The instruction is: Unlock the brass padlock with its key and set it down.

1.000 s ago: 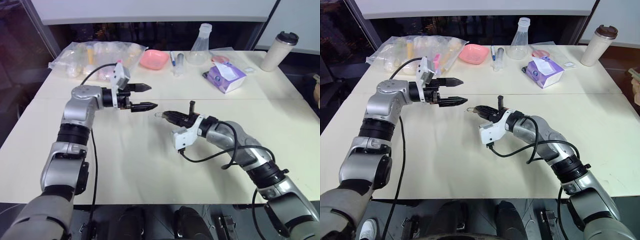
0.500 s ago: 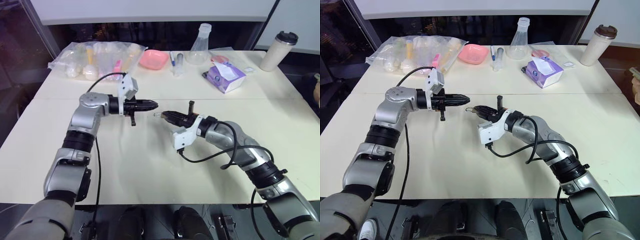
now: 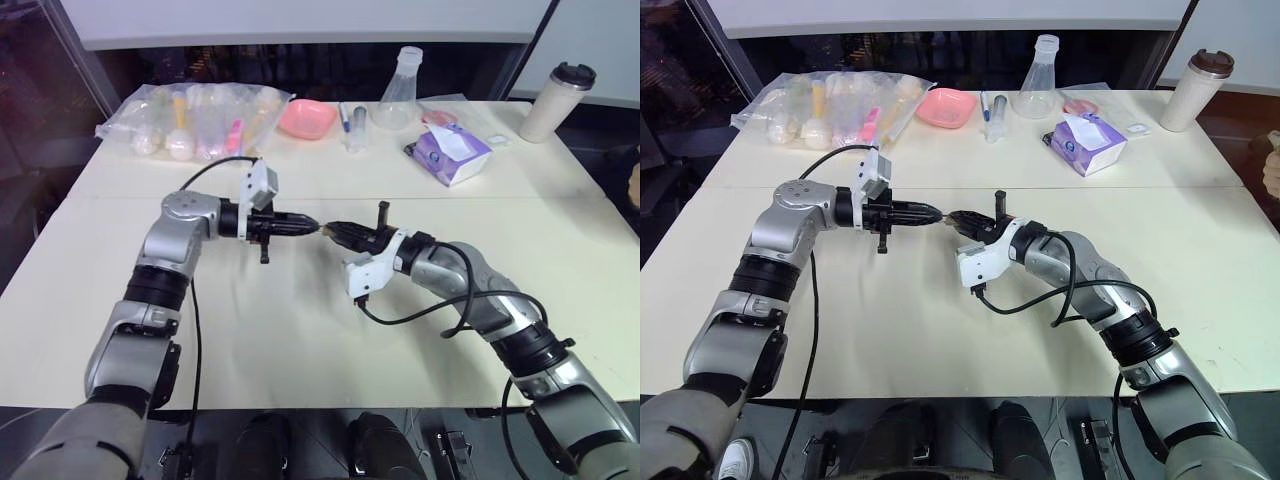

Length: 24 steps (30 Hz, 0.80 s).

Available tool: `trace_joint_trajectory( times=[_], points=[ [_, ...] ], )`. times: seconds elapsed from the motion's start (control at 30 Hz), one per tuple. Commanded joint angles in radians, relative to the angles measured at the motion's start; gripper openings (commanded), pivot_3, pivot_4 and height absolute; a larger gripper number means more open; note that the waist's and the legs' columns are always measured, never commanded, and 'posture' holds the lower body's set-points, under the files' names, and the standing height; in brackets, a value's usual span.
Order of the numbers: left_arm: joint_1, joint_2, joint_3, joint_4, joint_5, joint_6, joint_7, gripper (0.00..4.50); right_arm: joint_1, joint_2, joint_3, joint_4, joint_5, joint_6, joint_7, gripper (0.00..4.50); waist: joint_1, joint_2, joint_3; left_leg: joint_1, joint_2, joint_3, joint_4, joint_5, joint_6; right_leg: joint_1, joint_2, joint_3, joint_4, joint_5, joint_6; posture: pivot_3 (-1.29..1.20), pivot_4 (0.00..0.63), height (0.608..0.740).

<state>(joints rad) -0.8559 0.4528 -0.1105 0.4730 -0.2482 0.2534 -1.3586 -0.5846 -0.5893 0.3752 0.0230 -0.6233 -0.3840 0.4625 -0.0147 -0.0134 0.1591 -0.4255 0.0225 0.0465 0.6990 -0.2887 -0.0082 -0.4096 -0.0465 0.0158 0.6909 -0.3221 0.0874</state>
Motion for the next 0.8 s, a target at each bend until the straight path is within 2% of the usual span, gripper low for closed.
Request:
trace_joint_trajectory(
  times=[0.03,0.4,0.8],
  points=[
    [0.007,0.016,-0.012,-0.030,0.016,-0.031,0.003,0.24,-0.018,0.002,-0.032,-0.033,0.021,-0.004,-0.001,0.00,0.001,0.000,0.000,0.000,0.000,0.000,0.000,0.000,0.000,0.000,0.000,0.000,0.000,0.000,0.000,0.00,0.150,0.715],
    [-0.028,-0.026,0.015,0.069,0.033,-0.108,0.129,0.24,-0.017,0.012,-0.033,-0.048,0.046,-0.006,0.017,0.00,0.001,0.000,0.000,0.000,0.000,0.000,0.000,0.000,0.000,0.000,0.000,0.000,0.000,0.000,0.000,0.00,0.150,0.715],
    [-0.019,-0.010,0.013,0.082,0.031,-0.128,0.129,0.24,-0.017,0.017,-0.042,-0.027,0.060,-0.013,0.032,0.00,0.002,0.000,0.000,0.000,0.000,0.000,0.000,0.000,0.000,0.000,0.000,0.000,0.000,0.000,0.000,0.00,0.150,0.715]
  ],
)
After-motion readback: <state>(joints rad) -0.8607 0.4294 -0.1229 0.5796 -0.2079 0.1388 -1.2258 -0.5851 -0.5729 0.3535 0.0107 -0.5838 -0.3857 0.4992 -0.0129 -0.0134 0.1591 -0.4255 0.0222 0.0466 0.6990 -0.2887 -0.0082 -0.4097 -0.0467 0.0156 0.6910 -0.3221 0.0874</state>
